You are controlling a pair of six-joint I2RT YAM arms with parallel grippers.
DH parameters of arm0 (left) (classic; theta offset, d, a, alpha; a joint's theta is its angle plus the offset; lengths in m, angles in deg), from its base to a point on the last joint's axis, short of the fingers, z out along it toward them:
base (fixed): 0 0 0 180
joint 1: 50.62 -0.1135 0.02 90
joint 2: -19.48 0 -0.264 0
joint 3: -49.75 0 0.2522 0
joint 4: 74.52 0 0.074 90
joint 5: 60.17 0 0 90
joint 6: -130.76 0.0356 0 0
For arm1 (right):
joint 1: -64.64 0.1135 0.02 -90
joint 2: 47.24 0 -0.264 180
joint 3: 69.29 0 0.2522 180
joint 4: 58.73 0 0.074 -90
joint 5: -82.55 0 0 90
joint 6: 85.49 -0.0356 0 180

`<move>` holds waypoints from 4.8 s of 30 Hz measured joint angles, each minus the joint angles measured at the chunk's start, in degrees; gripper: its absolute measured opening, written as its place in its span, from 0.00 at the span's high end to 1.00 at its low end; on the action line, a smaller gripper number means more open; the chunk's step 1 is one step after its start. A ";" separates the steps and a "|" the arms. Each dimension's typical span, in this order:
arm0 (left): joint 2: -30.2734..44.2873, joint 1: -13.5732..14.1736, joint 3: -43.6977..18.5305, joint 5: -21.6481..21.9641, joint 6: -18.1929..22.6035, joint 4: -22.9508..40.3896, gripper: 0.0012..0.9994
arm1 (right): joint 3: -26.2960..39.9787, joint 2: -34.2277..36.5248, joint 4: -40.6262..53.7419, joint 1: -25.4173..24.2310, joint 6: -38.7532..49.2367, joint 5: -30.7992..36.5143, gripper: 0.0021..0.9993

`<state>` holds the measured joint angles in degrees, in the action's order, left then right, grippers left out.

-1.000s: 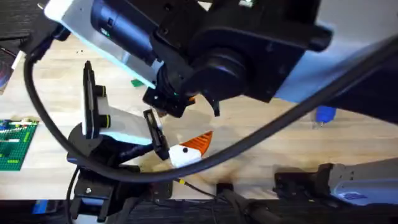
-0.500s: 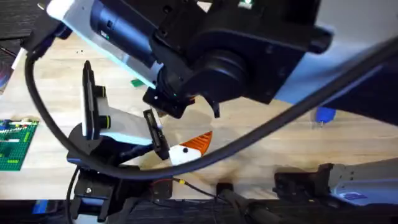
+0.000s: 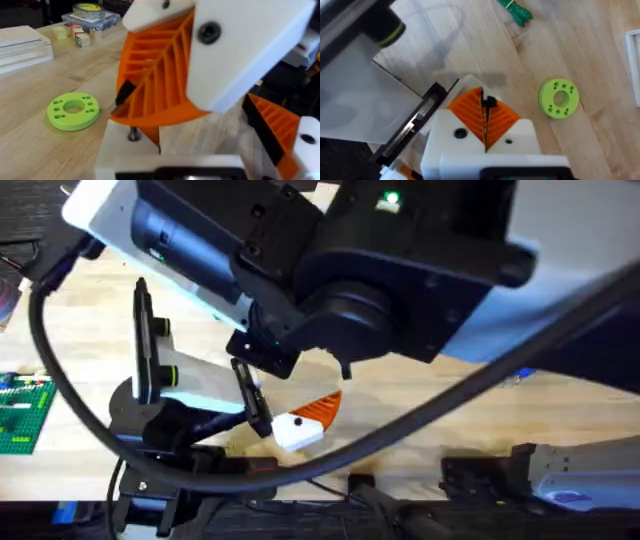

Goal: Pick up the gripper from the table and insert it into the empty holder that is missing its gripper. Then pick up a screw, insert it into the mounting hole, and use the screwdriver to tighten it. Finally, clean up the table by picking up the vegetable and placing it into the bucket.

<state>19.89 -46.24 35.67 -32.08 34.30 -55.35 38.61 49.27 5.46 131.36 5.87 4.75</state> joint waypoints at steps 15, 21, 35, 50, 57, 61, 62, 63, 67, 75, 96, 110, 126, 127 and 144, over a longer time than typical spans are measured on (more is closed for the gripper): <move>0.00 0.00 0.00 0.02 0.02 -0.02 0.01 | 0.11 0.00 -0.13 0.00 -1.63 0.15 1.00; 0.00 -0.02 0.00 0.15 0.22 -0.07 0.01 | 0.09 0.47 -1.69 -0.02 -1.83 0.17 1.00; 0.00 -0.02 0.00 0.15 0.24 -0.07 0.01 | 0.09 1.01 -0.18 -0.02 -2.50 0.15 1.00; 0.00 -0.02 0.00 0.16 0.22 -0.04 0.01 | 0.09 1.01 -0.02 -0.19 -3.08 0.17 0.61; 0.02 -0.02 0.02 0.29 0.00 -0.02 0.01 | 0.11 0.92 -0.20 -2.58 -4.89 1.03 0.10; 0.00 -0.02 0.02 0.33 0.22 -0.04 0.01 | 0.11 0.81 -0.85 -4.18 -6.22 0.72 0.05; 0.00 -0.02 0.02 0.34 0.22 -0.04 0.01 | 0.10 0.72 -0.93 -4.53 -6.38 0.52 0.05; 0.00 -0.02 0.02 0.33 0.22 -0.04 0.01 | 0.09 0.56 -0.96 -5.04 -6.59 0.38 0.05; 0.00 -0.02 0.02 0.33 0.22 -0.04 0.01 | 0.09 -0.95 -1.32 -8.66 -7.16 0.17 0.05; 0.00 -0.02 0.02 0.32 0.21 -0.04 0.18 | 0.11 -3.02 -1.90 -16.84 -7.42 0.18 0.05; 0.00 -0.02 0.02 0.28 0.46 -0.04 1.00 | -2.46 -21.20 16.65 -54.93 -7.60 -4.05 0.04; 0.01 -0.02 0.02 0.41 0.46 -0.04 1.00 | -25.36 -41.39 10.95 -82.28 -7.42 -8.01 0.04; 0.01 -0.02 0.02 0.42 0.46 -0.04 1.00 | -28.46 -29.13 4.44 -92.78 -2.46 -7.54 0.04; 0.00 -0.02 0.02 0.40 0.46 -0.04 1.00 | -28.46 -28.21 3.82 -92.78 -2.28 -7.54 0.04; 0.00 -0.02 0.02 0.42 0.46 -0.04 1.00 | -28.46 -4.70 -4.55 -92.78 4.66 -8.68 0.04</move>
<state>19.88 -46.26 35.69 -31.66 34.76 -55.39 10.16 44.56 0.91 38.57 10.53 -3.93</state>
